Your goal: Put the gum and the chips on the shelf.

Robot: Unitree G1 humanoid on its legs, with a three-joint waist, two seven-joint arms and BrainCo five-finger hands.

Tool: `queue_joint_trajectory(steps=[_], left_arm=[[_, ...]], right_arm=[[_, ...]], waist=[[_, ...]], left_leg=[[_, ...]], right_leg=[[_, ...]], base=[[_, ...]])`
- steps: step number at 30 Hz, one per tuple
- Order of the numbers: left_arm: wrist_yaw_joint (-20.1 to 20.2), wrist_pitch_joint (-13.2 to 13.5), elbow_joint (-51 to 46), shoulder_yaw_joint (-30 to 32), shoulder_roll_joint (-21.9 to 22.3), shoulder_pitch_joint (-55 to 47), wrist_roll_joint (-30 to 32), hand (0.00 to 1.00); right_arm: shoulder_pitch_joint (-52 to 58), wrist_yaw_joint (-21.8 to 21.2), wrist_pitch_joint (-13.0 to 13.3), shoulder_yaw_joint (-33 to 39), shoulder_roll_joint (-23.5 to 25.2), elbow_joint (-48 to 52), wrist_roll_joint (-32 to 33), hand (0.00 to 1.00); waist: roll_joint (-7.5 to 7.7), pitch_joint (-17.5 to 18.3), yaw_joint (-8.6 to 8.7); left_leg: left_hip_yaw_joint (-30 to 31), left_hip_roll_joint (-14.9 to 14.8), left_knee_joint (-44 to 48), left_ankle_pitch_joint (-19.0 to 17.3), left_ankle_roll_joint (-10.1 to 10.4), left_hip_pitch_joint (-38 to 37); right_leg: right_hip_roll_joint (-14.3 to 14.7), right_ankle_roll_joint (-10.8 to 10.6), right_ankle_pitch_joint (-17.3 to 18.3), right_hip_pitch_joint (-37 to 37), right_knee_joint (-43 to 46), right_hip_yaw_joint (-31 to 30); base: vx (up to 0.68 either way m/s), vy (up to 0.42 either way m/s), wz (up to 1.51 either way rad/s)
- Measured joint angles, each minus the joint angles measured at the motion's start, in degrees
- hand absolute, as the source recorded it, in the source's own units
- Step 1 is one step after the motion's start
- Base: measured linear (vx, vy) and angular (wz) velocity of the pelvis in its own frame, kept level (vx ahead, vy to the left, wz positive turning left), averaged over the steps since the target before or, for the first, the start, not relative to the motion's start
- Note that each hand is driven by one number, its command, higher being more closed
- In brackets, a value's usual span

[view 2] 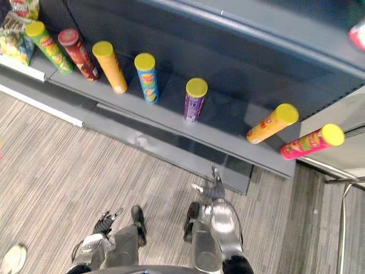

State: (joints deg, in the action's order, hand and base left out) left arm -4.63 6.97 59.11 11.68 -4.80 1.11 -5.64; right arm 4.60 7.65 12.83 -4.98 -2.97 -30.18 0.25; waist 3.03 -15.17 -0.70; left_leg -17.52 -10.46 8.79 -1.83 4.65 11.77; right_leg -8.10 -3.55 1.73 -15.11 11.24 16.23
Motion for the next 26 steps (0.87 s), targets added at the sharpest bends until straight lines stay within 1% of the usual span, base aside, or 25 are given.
queue_joint_trajectory(steps=[1,2,4,5,6,7,9,10,11,12,13,14,15,16,18,19,23,26], left_arm=[[0.56,0.02,0.16,0.69,0.03,-1.13,0.25,0.0],[1.03,0.0,0.37,1.84,0.36,-2.33,0.51,0.0],[1.14,0.07,0.38,2.38,0.55,-3.9,1.67,0.0],[1.14,0.09,0.35,3.08,0.78,-4.8,1.99,0.0],[1.15,0.12,0.84,4.4,1.05,-5.26,1.99,0.0],[1.14,0.17,1.28,4.62,1.08,-5.36,1.97,0.0],[1.12,0.25,2.45,6.86,1.52,-5.88,1.8,0.0],[1.11,0.24,2.54,7.27,1.6,-6.06,1.66,0.0],[1.1,0.23,2.65,8.8,2.08,-6.58,1.46,0.0],[1.06,0.24,2.73,9.66,2.57,-6.97,1.21,0.0],[1.08,0.26,3.05,10.31,2.66,-6.99,1.15,0.0],[1.08,0.19,4.0,10.98,2.72,-7.05,0.71,0.0],[1.1,0.11,4.73,11.19,2.82,-7.08,-0.09,0.0],[1.11,0.0,4.94,11.2,2.88,-7.11,-0.52,0.0],[1.24,0.0,5.11,11.23,3.19,-7.11,-0.96,0.0],[1.39,0.0,5.45,11.33,3.39,-7.09,-1.08,0.0],[2.09,-0.02,6.52,11.09,3.36,-7.07,-3.25,0.0],[2.68,0.01,6.94,10.28,3.37,-7.0,-3.24,0.0]], right_arm=[[1.89,-2.31,-0.01,0.1,-0.42,-3.24,0.0,0.0],[3.81,-4.19,0.0,0.53,-0.72,-6.75,-0.15,0.0],[5.96,-5.87,-0.07,2.29,-0.38,-11.67,-0.23,0.0],[6.7,-6.58,-0.05,5.08,-0.26,-14.96,0.39,0.0],[6.14,-6.76,-0.02,8.97,0.0,-17.87,0.33,0.0],[6.07,-6.75,-0.05,10.49,-0.02,-18.93,0.37,0.0],[5.87,-6.48,-0.32,15.92,-0.23,-24.91,0.36,0.0],[5.91,-6.3,-0.5,16.71,-0.29,-26.5,0.37,0.0],[5.96,-6.0,-1.21,19.01,-0.23,-29.79,0.48,0.0],[6.35,-5.61,-2.23,21.5,0.0,-32.37,2.31,0.0],[6.52,-5.52,-2.57,22.85,0.3,-33.57,2.88,0.0],[6.92,-5.3,-3.0,25.14,0.77,-34.64,4.6,0.0],[7.09,-5.31,-3.44,26.49,0.74,-35.47,5.24,0.0],[7.15,-5.36,-3.8,27.18,0.81,-35.79,5.54,0.0],[7.75,-5.41,-4.58,28.7,0.98,-36.04,7.78,0.0],[7.87,-5.4,-4.87,29.69,1.25,-36.3,10.74,0.0],[6.74,-5.54,-5.07,32.21,1.65,-37.8,16.17,0.0],[6.39,-5.56,-5.17,33.81,1.78,-38.5,16.6,0.0]], waist=[[0.24,1.29,0.44],[0.15,2.76,0.58],[-0.07,4.67,0.74],[-0.16,6.02,0.74],[-0.31,6.82,1.06],[-0.34,7.1,1.15],[-0.48,8.61,1.18],[-0.62,8.82,1.19],[-1.11,9.39,1.21],[-1.04,10.08,1.18],[-1.28,10.17,1.15],[-1.83,10.61,1.2],[-1.98,10.8,1.85],[-2.15,10.84,2.05],[-2.54,10.93,2.04],[-2.69,11.05,2.04],[-2.98,11.28,1.99],[-3.12,11.42,2.03]], left_leg=[[-0.67,0.43,-1.39,0.05,-0.05,-1.84],[-1.23,0.97,-2.95,0.15,-0.13,-3.73],[-2.01,1.65,-5.02,0.39,-0.19,-6.09],[-2.47,2.22,-6.39,0.55,-0.29,-7.56],[-2.54,2.7,-7.42,0.62,-0.33,-9.13],[-2.54,2.88,-7.82,0.63,-0.34,-9.73],[-2.58,3.4,-9.36,0.63,-0.34,-12.1],[-2.6,3.5,-9.74,0.63,-0.34,-12.72],[-2.79,3.67,-10.47,0.64,-0.33,-13.66],[-3.18,3.84,-11.14,0.66,-0.31,-14.48],[-3.46,3.91,-11.47,0.66,-0.31,-14.97],[-3.97,4.07,-11.92,0.65,-0.29,-15.4],[-4.09,4.31,-12.61,0.66,-0.3,-16.11],[-4.09,4.4,-12.77,0.67,-0.29,-16.31],[-4.16,4.57,-13.2,0.63,-0.26,-16.89],[-4.2,4.67,-13.7,0.63,-0.26,-17.46],[-5.52,4.84,-14.18,0.36,-0.17,-19.09],[-5.53,4.97,-14.18,0.25,-0.15,-19.2]], right_leg=[[0.13,-0.28,-0.57,1.58,-1.44,-0.36],[0.14,-0.68,-0.97,3.26,-2.9,-0.72],[0.04,-1.18,-1.29,5.08,-4.48,-1.08],[-0.07,-1.5,-1.5,6.07,-5.36,-1.46],[-0.19,-1.78,-1.77,7.45,-6.28,-1.72],[-0.26,-1.82,-1.79,8.01,-6.59,-1.72],[-0.36,-1.93,-1.85,10.14,-7.68,-1.7],[-0.35,-1.95,-1.86,10.69,-8.09,-1.7],[-0.32,-2.01,-1.89,11.47,-8.52,-1.77],[-0.29,-2.05,-1.92,11.92,-8.85,-2.11],[-0.23,-2.23,-2.04,12.34,-9.2,-2.3],[-0.2,-2.38,-2.14,12.44,-9.55,-2.77],[-0.23,-2.48,-2.2,12.82,-9.89,-2.91],[-0.23,-2.6,-2.29,13.14,-10.22,-2.93],[-0.26,-2.79,-2.41,13.75,-10.84,-2.96],[-0.21,-2.94,-2.52,14.38,-11.41,-2.92],[0.01,-3.07,-2.71,15.43,-12.27,-3.95],[-0.03,-3.11,-2.74,15.52,-12.49,-4.14]], base=[[0.11,0.068,-0.15],[0.1,0.071,-0.15],[0.1,0.072,-0.13],[0.12,0.1,-0.15],[0.08,0.08,-0.09],[0.07,0.075,0.0],[0.05,0.047,0.04],[0.06,0.043,-0.01],[0.07,0.027,-0.07],[0.07,0.027,-0.11],[0.06,0.023,-0.18],[0.05,0.018,-0.16],[0.05,0.015,-0.14],[0.05,0.013,-0.06],[0.05,0.009,-0.01],[0.05,0.004,-0.01],[0.05,0.002,-0.14],[0.02,-0.004,-0.05]])
